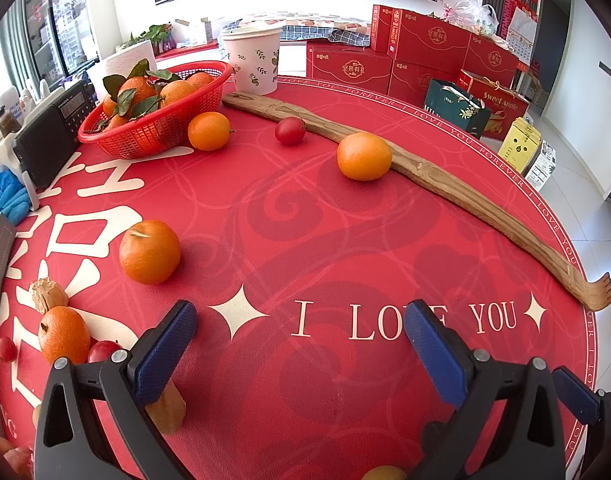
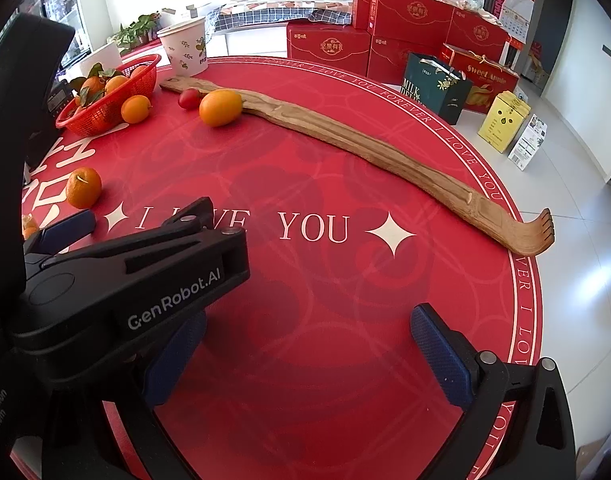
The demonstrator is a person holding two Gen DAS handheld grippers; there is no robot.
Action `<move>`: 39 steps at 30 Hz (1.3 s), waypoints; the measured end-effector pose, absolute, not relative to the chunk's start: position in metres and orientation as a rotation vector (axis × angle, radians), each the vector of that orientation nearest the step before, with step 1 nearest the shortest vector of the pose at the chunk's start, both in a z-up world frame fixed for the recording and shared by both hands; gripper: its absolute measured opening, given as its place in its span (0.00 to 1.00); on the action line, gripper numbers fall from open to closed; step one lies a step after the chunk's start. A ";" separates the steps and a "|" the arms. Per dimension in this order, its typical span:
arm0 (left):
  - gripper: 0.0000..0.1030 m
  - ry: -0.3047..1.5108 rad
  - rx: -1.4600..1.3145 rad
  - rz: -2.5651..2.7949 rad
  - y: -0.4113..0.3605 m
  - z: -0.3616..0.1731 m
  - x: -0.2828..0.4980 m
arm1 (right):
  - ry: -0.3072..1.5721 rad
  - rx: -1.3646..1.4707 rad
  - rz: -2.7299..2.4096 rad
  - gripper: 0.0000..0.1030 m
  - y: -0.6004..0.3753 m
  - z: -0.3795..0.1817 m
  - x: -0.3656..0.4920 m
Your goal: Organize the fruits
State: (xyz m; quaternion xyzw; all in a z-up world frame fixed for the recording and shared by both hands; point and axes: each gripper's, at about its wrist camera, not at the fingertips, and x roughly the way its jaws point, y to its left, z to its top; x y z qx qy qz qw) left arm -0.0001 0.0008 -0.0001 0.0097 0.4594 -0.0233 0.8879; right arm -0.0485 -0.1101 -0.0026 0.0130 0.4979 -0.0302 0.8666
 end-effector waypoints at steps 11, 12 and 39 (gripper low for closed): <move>1.00 0.955 0.020 -0.048 0.001 0.000 0.000 | 1.041 0.025 -0.054 1.00 -0.109 -0.002 -0.049; 1.00 0.955 0.020 -0.048 0.001 0.000 0.000 | 1.044 0.025 -0.056 1.00 -0.109 -0.002 -0.049; 1.00 0.806 0.079 -0.033 0.108 0.055 -0.082 | 1.008 0.098 0.005 1.00 -0.117 0.005 -0.055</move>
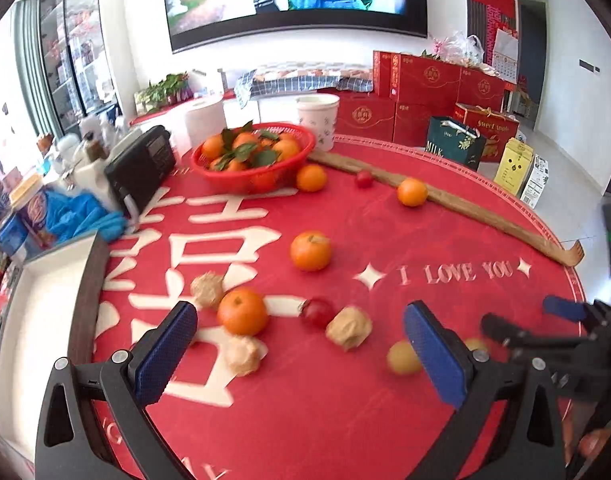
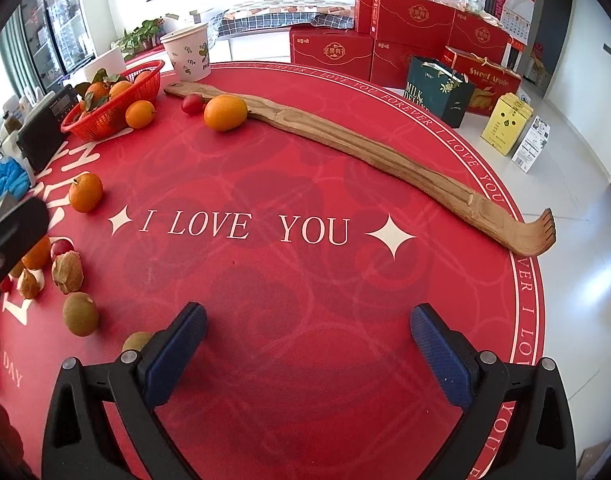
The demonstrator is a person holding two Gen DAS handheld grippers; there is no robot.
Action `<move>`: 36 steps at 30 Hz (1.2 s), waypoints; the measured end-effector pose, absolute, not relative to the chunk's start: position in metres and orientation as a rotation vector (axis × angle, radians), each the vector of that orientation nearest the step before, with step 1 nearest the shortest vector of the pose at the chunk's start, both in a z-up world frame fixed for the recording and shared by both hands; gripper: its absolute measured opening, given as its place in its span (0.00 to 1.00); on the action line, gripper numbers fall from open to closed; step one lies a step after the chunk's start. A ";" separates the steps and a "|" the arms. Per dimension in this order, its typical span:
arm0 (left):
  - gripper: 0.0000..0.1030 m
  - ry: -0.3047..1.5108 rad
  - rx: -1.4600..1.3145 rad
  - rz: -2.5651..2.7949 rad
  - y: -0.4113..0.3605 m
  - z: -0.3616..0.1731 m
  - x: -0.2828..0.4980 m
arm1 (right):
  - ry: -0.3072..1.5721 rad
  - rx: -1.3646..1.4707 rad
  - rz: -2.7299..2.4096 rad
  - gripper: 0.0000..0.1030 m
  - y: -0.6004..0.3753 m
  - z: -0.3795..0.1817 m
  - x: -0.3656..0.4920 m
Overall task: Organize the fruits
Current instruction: 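Lower the right gripper onto the brown kiwi and close it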
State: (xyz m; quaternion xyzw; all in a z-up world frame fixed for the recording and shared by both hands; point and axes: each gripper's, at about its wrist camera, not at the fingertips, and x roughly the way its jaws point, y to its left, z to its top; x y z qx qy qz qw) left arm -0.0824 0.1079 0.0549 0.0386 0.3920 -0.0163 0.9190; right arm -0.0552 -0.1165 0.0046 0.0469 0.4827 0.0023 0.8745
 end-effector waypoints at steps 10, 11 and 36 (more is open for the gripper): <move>1.00 0.889 0.106 0.022 0.125 0.017 -0.107 | 0.977 -0.029 0.205 1.00 -0.067 0.009 -0.077; 1.00 0.902 0.095 0.014 0.126 0.013 -0.103 | 0.976 -0.064 0.207 1.00 -0.061 0.006 -0.080; 0.23 0.803 0.043 -0.037 0.137 0.032 -0.105 | 0.902 0.112 0.252 0.25 -0.081 0.019 -0.080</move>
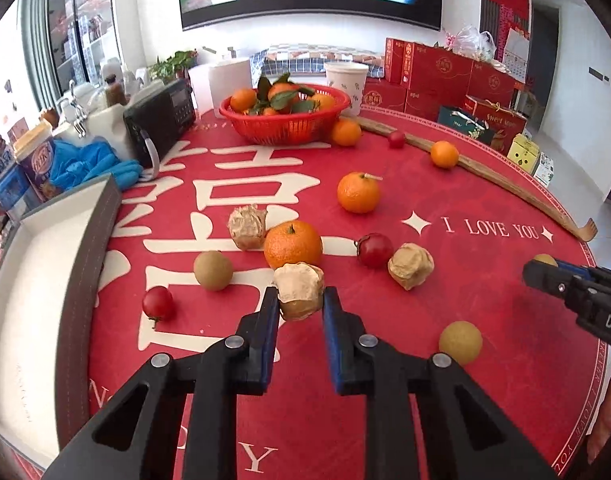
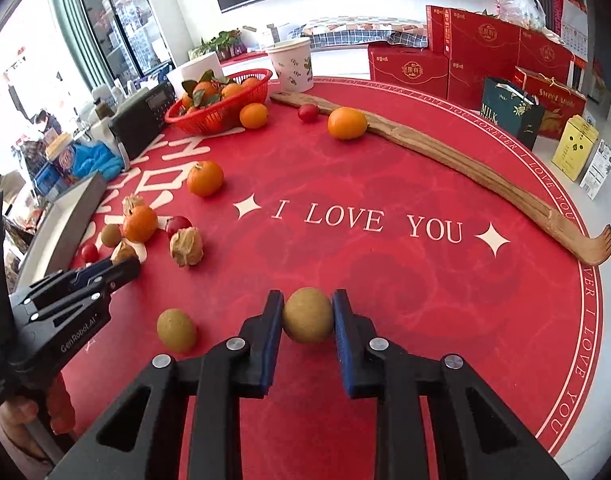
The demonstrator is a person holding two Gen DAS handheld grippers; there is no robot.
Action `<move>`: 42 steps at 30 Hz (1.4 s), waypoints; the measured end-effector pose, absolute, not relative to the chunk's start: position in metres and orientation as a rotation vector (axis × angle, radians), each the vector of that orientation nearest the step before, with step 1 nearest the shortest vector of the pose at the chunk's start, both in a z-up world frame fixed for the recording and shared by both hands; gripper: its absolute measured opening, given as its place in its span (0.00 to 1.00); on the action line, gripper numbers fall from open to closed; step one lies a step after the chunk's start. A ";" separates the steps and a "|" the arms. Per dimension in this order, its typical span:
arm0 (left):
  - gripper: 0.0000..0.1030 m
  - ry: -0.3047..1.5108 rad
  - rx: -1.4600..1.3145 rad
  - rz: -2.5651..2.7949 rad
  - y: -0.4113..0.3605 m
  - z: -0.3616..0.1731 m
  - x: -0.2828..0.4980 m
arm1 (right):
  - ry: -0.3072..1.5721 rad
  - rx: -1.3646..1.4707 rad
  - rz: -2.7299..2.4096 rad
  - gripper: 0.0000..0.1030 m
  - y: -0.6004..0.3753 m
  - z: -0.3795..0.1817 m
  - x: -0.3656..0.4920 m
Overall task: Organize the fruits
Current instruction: 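Lower the right gripper onto the brown kiwi and close it, then carry the kiwi with the right gripper into the white tray and release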
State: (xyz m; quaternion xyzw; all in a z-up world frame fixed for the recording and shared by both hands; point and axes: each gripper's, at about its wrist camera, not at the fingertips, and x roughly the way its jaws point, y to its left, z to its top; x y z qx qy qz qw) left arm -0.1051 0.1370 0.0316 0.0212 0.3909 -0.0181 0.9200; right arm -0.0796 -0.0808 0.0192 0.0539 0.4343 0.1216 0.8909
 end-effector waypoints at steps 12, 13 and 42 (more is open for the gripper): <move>0.23 0.663 -0.041 -0.035 0.190 0.077 -0.109 | 0.804 0.169 0.303 0.25 -0.058 0.038 -0.077; 0.23 0.647 -0.048 -0.014 0.198 0.078 -0.111 | 0.806 0.174 0.309 0.25 -0.054 0.038 -0.078; 0.23 0.759 -0.250 0.355 0.397 0.035 -0.148 | 0.944 -0.127 0.743 0.25 0.270 0.042 -0.064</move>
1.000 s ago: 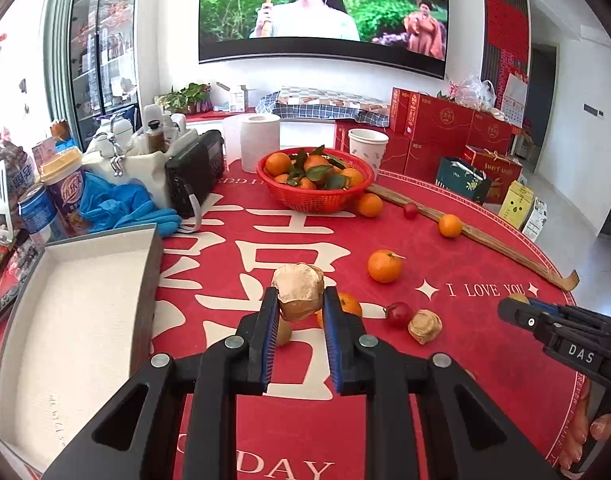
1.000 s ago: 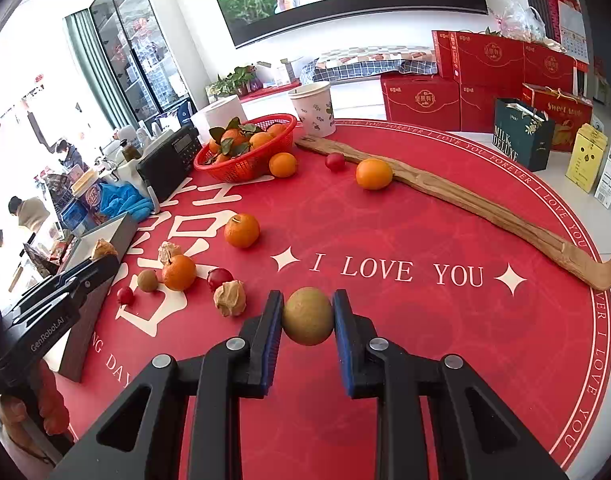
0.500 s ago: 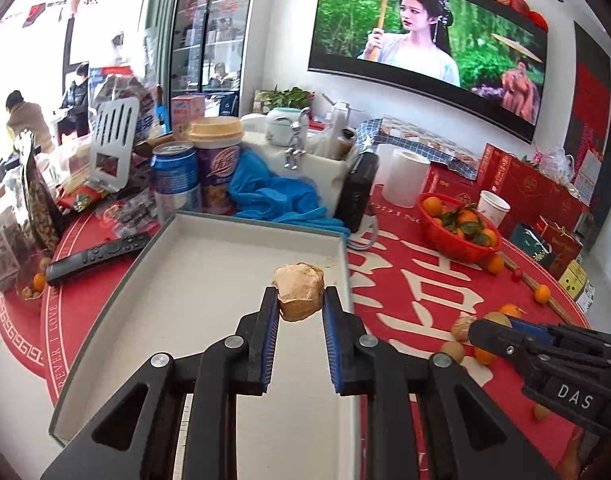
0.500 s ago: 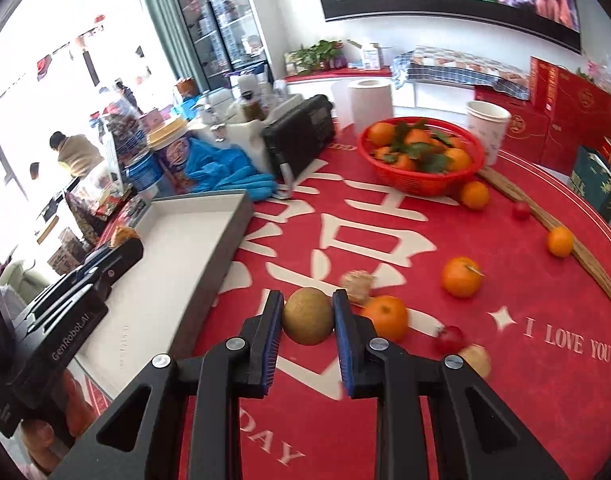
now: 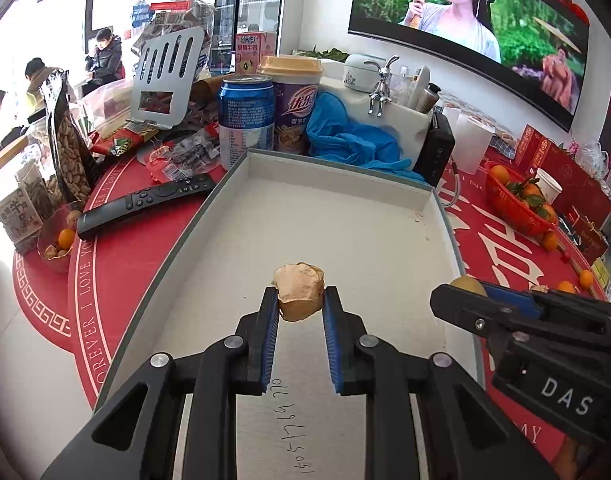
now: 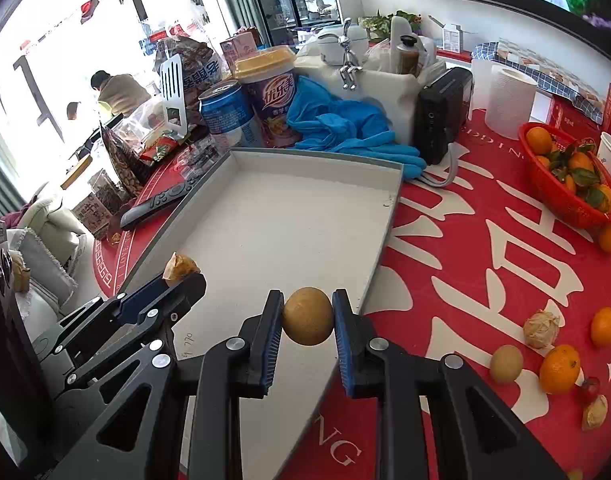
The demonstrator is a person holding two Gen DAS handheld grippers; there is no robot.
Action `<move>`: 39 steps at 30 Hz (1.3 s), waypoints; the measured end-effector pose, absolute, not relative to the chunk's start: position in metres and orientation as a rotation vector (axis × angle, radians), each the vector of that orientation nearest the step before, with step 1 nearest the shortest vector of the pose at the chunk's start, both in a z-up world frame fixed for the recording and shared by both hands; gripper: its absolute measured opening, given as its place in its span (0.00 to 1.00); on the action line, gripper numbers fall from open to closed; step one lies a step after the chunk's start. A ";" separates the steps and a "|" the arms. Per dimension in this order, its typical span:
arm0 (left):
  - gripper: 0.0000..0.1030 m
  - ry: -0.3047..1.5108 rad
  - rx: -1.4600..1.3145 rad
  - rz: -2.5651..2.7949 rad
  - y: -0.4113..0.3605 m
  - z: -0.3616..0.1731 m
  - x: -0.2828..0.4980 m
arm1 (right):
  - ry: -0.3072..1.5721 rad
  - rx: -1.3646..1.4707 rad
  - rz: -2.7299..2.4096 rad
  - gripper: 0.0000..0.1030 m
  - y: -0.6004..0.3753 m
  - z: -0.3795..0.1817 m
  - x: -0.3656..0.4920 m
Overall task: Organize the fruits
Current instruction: 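Carry the kiwi with the right gripper into the white tray and release, then return the right gripper to the table and grasp the red cherry tomato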
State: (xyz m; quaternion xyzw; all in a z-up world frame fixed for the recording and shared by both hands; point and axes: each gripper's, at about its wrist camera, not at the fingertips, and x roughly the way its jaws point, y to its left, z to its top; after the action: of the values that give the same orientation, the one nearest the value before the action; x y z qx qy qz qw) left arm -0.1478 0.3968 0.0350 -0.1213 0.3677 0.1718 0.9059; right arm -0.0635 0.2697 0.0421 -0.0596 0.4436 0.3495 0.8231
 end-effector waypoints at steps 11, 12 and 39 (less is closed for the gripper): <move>0.24 0.812 -0.208 0.405 0.411 0.021 -0.141 | 1.001 -0.123 0.744 0.25 0.281 0.025 -0.066; 0.24 0.814 -0.204 0.401 0.412 0.021 -0.140 | 1.006 -0.123 0.740 0.25 0.281 0.023 -0.066; 0.88 0.639 -0.141 0.190 0.352 0.057 -0.154 | 0.862 -0.037 0.539 1.00 0.181 0.071 -0.067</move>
State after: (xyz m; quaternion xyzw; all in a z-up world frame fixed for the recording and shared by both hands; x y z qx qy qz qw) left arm -0.1536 0.3521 0.0572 -0.0692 0.3133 0.0932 0.9425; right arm -0.0667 0.1809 0.0711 -0.0176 0.4125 0.2581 0.8735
